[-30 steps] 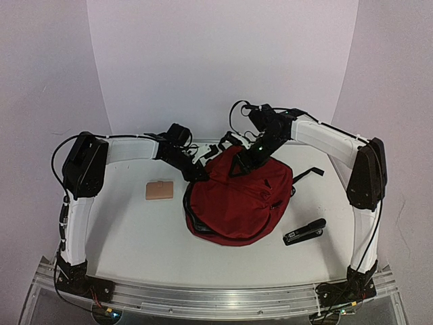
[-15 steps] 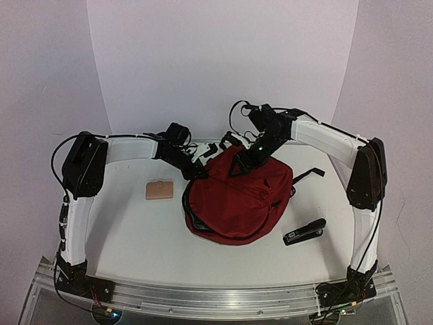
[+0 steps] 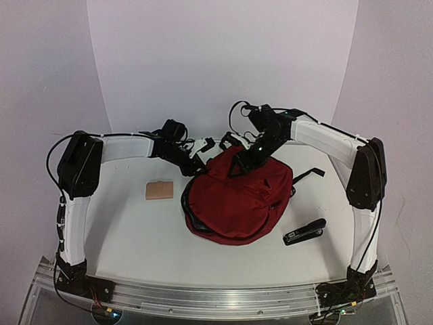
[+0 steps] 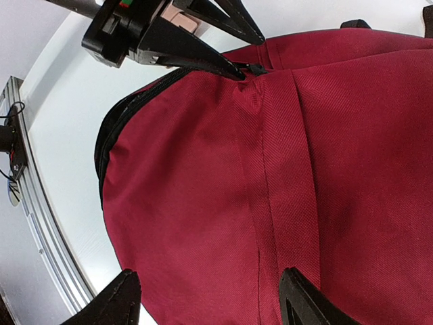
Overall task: Pack the student bag
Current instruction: Adjust the student bag at the center of the board, then zip the student bag at the center of the board.
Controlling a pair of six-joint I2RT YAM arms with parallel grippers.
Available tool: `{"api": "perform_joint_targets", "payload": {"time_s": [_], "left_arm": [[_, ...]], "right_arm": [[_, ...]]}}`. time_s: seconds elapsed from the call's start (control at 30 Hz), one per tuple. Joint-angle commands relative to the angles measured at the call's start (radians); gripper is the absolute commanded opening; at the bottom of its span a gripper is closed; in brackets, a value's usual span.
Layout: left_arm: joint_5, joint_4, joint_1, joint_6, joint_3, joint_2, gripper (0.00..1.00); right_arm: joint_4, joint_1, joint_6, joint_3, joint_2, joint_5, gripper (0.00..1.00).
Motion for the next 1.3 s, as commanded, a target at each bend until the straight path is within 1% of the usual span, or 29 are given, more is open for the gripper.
{"api": "perform_joint_targets", "payload": {"time_s": [0.0, 0.47, 0.7, 0.83, 1.0, 1.13, 1.27], "left_arm": [[0.013, 0.029, 0.006, -0.012, 0.052, -0.035, 0.32], [0.052, -0.031, 0.005, 0.006, 0.112, 0.041, 0.36], [0.069, -0.059, 0.007, 0.052, 0.066, 0.020, 0.41], [0.111, -0.094, 0.009, 0.090, 0.069, 0.022, 0.42], [0.161, -0.159, 0.011, 0.132, 0.149, 0.069, 0.39], [0.186, -0.199, 0.023, 0.150, 0.230, 0.121, 0.35], [0.186, -0.224, 0.033, 0.156, 0.301, 0.168, 0.33]], "right_arm": [[-0.002, -0.005, 0.005, -0.001, 0.007, -0.010, 0.70], [-0.003, -0.005, 0.005, 0.008, 0.013, -0.006, 0.70], [-0.004, -0.005, 0.000, 0.000, 0.013, -0.004, 0.71], [-0.003, -0.005, 0.000, -0.003, 0.016, -0.010, 0.71], [-0.004, -0.005, -0.002, -0.006, 0.012, -0.010, 0.71], [-0.003, -0.005, -0.007, -0.014, 0.004, -0.004, 0.71], [-0.005, -0.005, -0.011, -0.020, 0.001, 0.001, 0.71]]}}
